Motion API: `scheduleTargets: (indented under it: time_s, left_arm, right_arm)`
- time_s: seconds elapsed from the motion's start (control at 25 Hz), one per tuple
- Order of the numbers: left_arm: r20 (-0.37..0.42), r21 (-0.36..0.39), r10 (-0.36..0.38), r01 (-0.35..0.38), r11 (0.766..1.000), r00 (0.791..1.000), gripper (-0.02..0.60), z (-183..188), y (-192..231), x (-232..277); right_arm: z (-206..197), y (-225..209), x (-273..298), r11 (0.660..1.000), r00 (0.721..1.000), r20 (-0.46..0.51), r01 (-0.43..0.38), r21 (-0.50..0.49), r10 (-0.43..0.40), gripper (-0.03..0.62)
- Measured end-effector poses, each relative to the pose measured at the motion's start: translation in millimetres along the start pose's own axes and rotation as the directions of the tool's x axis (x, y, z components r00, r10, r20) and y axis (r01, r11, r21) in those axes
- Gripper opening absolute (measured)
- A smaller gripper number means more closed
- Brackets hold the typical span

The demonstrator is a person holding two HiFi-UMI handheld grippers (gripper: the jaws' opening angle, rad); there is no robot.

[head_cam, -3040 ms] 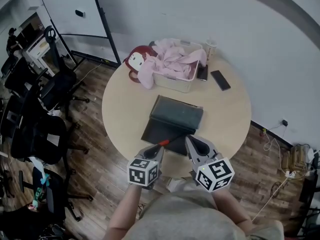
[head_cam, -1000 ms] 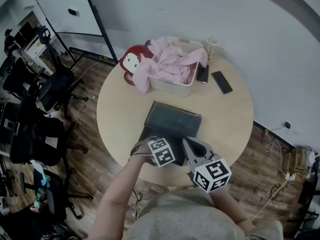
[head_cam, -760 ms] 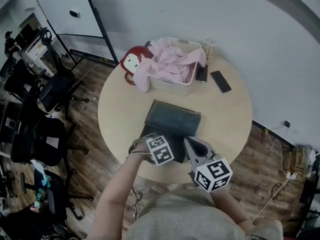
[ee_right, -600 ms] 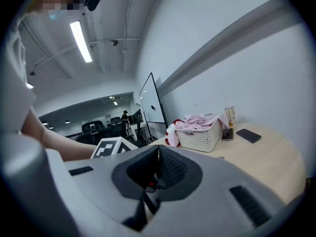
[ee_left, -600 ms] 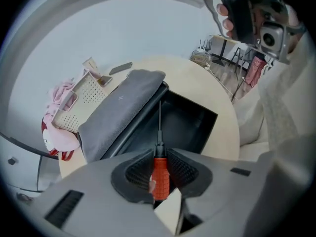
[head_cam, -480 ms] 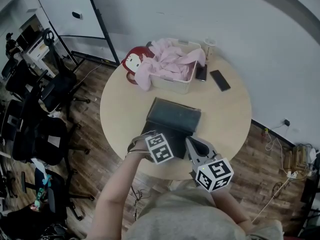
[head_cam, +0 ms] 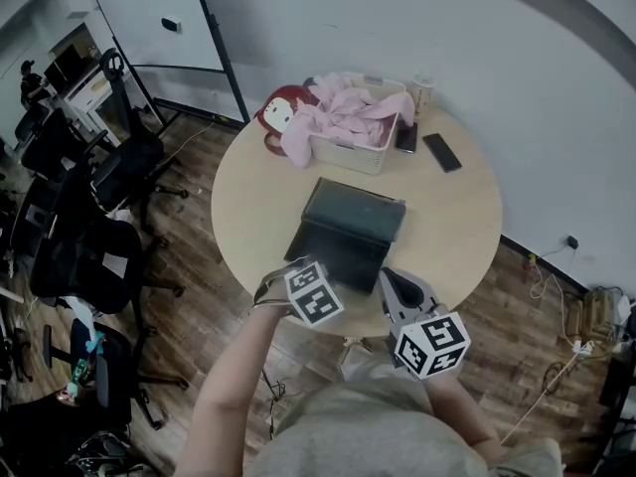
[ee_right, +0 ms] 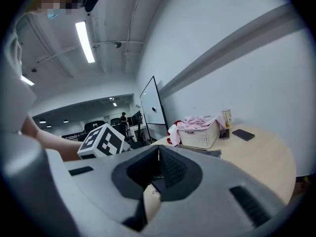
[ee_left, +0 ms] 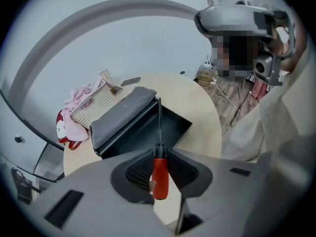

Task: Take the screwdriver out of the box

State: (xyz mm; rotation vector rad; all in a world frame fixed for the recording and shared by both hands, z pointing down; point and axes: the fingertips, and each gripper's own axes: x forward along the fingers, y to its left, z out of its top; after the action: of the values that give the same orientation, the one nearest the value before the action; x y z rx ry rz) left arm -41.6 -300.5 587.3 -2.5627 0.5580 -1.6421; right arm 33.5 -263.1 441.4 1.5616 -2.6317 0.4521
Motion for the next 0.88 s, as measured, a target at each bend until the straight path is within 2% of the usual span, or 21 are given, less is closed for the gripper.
scheduleTargets:
  time_s: [0.24, 0.52, 0.72, 0.88]
  left_arm:
    - [0.083, -0.113, 0.066, -0.056, 0.992, 0.994, 0.075, -11, -31, -26]
    - [0.182, -0.247, 0.155, -0.107, 0.963, 0.971, 0.075, -16, -70, -65]
    - [0.275, -0.379, 0.258, -0.142, 0.914, 0.926, 0.075, -14, -88, -99]
    - [0.356, -0.508, 0.348, -0.133, 0.851, 0.867, 0.075, -20, -96, -130]
  right_arm:
    - [-15, 19, -28, 1.000, 1.000, -0.006, -0.001, -0.018, 0.001, 0.002]
    - [-27, 41, -59, 0.999, 1.000, -0.011, -0.022, -0.033, 0.021, 0.002]
    - [-40, 59, -76, 0.998, 0.999, -0.023, -0.046, -0.041, 0.045, 0.002]
    - [-46, 75, -86, 0.997, 0.998, -0.024, -0.059, -0.046, 0.058, 0.002]
